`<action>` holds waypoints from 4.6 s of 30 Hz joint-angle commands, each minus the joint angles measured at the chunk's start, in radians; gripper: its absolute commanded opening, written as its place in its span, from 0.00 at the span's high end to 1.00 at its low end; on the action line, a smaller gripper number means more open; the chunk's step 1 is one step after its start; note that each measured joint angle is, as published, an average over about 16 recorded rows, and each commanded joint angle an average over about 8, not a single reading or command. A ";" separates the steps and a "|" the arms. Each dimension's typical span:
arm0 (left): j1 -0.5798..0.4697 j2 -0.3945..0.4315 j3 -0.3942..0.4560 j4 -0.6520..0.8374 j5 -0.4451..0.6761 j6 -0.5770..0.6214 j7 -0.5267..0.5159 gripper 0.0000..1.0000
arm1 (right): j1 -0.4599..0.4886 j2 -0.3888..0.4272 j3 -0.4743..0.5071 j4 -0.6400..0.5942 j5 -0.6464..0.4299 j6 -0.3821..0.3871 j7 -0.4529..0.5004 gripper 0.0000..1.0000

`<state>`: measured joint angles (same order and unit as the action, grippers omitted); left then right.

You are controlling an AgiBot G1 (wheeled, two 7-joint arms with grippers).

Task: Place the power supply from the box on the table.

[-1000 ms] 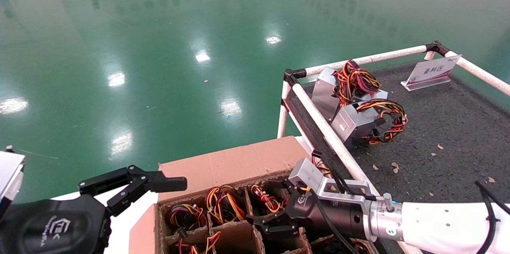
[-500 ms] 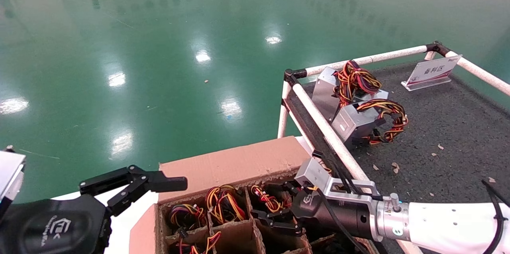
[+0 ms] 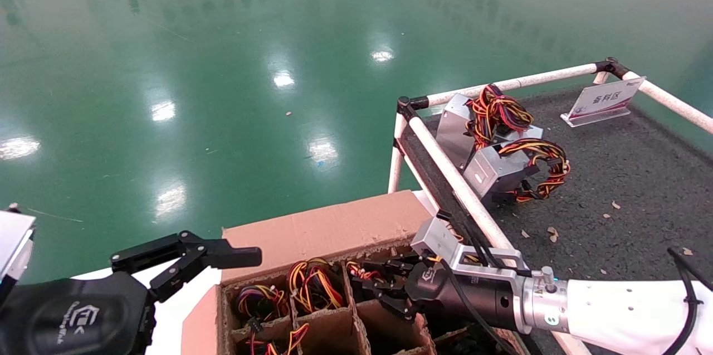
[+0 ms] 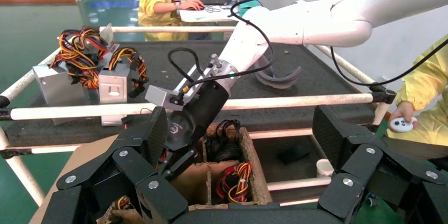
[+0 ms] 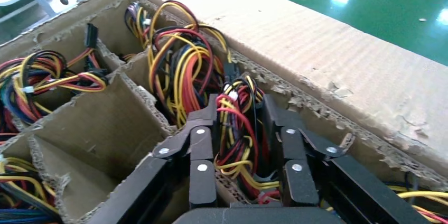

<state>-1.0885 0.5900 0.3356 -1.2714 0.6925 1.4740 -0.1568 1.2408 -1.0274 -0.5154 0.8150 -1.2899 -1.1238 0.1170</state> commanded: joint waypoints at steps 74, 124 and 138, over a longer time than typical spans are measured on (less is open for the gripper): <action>0.000 -0.001 0.001 0.000 -0.001 -0.001 0.001 0.00 | 0.250 0.485 0.268 -0.265 0.272 -0.382 0.042 1.00; 0.000 -0.001 0.002 0.000 -0.002 -0.001 0.001 0.00 | 0.384 0.277 0.179 -0.599 0.125 -0.286 -0.205 0.00; 0.000 -0.001 0.002 0.000 -0.002 -0.001 0.001 0.00 | 0.382 0.280 0.181 -0.595 0.128 -0.288 -0.203 0.00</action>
<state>-1.0888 0.5890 0.3376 -1.2711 0.6908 1.4729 -0.1557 1.6228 -0.7477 -0.3346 0.2200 -1.1619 -1.4117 -0.0859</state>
